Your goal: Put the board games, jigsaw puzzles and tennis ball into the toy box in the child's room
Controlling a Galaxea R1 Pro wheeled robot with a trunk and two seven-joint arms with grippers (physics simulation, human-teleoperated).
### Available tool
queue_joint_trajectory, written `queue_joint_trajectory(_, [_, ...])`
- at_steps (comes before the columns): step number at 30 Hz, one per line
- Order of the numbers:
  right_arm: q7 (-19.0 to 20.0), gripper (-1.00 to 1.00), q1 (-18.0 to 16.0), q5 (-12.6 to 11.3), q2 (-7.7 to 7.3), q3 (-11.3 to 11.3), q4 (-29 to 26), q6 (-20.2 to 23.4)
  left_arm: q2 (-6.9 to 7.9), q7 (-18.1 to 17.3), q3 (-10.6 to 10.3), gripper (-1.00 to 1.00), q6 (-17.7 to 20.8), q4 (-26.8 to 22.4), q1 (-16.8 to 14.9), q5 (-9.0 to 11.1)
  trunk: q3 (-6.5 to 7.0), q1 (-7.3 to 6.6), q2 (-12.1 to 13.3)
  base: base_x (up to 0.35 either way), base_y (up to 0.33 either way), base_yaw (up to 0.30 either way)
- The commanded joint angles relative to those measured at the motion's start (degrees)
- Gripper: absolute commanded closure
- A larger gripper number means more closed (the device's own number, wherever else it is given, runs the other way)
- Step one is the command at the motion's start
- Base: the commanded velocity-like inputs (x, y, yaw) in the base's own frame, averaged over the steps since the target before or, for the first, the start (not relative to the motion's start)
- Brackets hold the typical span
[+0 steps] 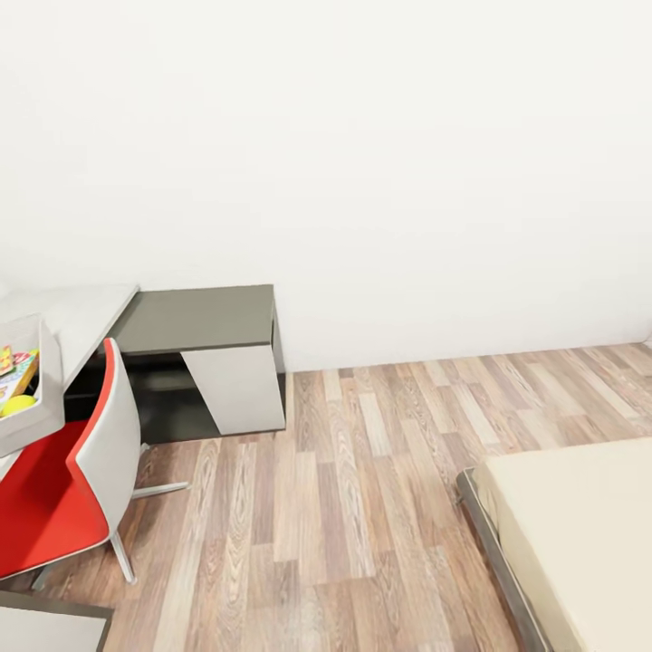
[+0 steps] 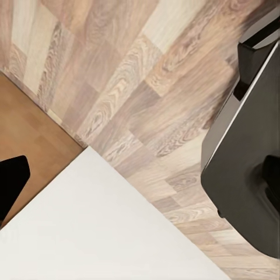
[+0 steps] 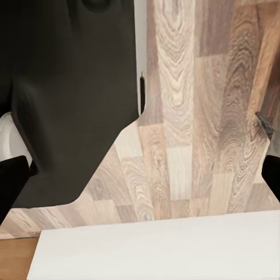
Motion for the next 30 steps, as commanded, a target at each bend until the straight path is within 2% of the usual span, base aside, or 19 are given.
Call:
queue_joint_trajectory(1, [-0.22,-1.0,0.04,-0.03,-0.02,0.35,-0.1,0.21,0.05,0.41,-0.34,-1.0,0.23,-0.2,0.01,0.29,0.0,0.03,-0.1,0.0,0.0,-0.124])
queue_joint_trajectory(12, [-0.09,-1.0,0.3,3.23,0.63,0.42,0.01,0.2,0.05,0.41,-0.34,-1.0,0.23,-0.2,0.01,0.29,1.04,0.03,-0.1,0.0,0.0,-0.124])
queue_joint_trajectory(30, [-0.07,-1.0,0.37,4.3,1.56,0.44,0.02,-0.56,0.05,0.41,-0.34,-1.0,0.23,-0.2,0.01,0.29,2.74,0.03,-0.1,0.0,0.0,-0.124])
